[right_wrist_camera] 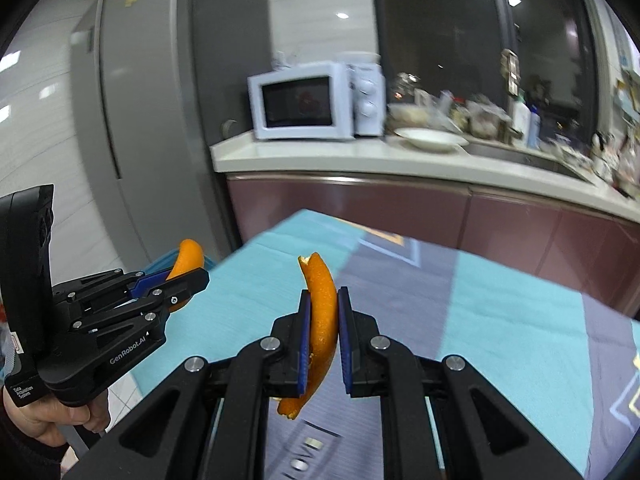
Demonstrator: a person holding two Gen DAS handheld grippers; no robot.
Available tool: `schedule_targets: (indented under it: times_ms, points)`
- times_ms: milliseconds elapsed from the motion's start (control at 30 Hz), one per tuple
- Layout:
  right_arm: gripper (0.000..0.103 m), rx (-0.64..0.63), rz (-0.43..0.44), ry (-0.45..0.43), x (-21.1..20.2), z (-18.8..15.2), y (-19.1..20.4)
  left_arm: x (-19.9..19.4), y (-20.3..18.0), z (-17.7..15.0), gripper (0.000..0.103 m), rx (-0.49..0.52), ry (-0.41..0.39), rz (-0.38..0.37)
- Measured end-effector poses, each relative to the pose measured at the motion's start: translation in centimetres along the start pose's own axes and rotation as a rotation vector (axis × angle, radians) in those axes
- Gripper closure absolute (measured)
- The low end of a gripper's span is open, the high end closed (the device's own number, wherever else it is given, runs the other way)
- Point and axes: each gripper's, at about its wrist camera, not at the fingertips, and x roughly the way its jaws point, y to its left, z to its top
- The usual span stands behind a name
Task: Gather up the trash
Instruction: 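Carry both orange peels to the blue bin with both tools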
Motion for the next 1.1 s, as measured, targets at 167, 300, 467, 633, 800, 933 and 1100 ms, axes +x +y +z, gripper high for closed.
schedule_targets:
  times_ms: [167,300,467,633,800,933,1100]
  points:
    - [0.092,-0.05,0.063,-0.026,0.2,1.5,3.7,-3.1,4.3,-0.4,0.087,-0.045,-0.033,0.093]
    - [0.092,-0.083,0.109,-0.034,0.9,2.5,6.3,-5.5,8.7,-1.0,0.087,-0.093,-0.05,0.178]
    - [0.092,-0.116,0.164,-0.037,2.1,3.5,9.5,-8.2,13.4,-1.6,0.087,-0.131,-0.067,0.274]
    - [0.092,-0.142,0.209,-0.038,3.5,4.4,12.4,-10.5,17.2,-1.9,0.087,-0.163,-0.085,0.344]
    - [0.092,-0.179,0.261,-0.025,6.1,5.6,15.8,-11.7,20.0,-2.1,0.087,-0.185,-0.087,0.39]
    - [0.092,-0.201,0.291,-0.012,8.2,6.5,18.0,-11.9,22.1,-2.2,0.087,-0.205,-0.081,0.422]
    - [0.092,-0.218,0.315,0.012,10.7,7.2,20.1,-11.1,24.5,-2.4,0.087,-0.231,-0.064,0.44]
